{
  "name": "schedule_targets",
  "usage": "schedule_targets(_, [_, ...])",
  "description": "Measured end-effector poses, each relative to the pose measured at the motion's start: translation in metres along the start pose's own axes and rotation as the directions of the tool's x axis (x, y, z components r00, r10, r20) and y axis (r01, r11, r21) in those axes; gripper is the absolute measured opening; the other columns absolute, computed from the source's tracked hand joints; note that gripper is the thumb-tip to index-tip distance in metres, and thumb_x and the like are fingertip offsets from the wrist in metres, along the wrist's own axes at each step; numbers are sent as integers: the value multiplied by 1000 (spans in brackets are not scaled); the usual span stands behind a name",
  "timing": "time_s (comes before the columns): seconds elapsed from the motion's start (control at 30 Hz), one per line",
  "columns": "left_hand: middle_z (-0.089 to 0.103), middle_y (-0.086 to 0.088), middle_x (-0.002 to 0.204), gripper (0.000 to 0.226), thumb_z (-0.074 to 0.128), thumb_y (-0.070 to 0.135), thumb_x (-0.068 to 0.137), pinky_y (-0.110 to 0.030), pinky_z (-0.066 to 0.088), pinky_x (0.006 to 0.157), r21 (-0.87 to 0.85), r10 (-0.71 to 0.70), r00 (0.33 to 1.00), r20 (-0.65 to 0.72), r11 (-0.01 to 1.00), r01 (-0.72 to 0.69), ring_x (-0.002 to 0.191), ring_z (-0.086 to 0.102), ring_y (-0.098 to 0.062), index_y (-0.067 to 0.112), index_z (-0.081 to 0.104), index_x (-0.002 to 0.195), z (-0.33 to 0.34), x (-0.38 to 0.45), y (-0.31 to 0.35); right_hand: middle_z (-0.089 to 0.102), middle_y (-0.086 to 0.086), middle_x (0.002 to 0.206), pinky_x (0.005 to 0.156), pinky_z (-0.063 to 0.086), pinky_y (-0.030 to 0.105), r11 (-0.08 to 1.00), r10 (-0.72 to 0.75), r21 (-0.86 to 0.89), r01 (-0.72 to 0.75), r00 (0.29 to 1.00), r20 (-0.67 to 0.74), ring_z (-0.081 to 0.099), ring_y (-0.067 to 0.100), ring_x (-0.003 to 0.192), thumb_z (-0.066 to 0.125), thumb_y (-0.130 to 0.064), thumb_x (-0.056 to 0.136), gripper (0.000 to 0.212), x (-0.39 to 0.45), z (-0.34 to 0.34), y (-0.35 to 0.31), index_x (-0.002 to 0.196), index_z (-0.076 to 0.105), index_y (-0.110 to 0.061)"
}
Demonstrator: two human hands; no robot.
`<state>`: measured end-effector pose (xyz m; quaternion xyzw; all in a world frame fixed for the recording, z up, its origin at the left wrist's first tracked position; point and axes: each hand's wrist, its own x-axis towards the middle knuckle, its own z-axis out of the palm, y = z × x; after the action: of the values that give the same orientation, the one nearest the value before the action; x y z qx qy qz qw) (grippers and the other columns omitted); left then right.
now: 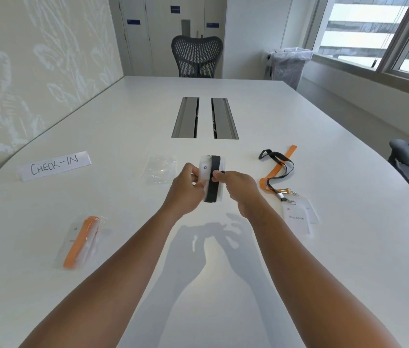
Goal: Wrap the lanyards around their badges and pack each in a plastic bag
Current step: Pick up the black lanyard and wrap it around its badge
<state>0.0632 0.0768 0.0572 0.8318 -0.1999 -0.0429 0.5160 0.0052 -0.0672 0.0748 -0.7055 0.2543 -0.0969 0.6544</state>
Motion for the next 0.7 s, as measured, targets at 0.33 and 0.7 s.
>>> schedule_targets(0.33, [75,1,92,30,61,26,97,-29,51,70,-170,-135,982,135,973,157,86,71,-20,26,54,126,44,-35,-32,72,-3,80,53,51,16,998,-48,-32,46,997,-56,66,5,66,82,-31,80,20,-12,-13,64,79,72,-14])
schedule_targets(0.7, [63,14,103,67,66,31,95,-7,45,76,49,-44,996,82,998,40,84,61,11,16,39,154,65,-58,-62,64,1,117,85,40,22,898,-271,-394,197,952,-144,58,16,106,63,-26,93,31,-27,-8,112,123,63,-20])
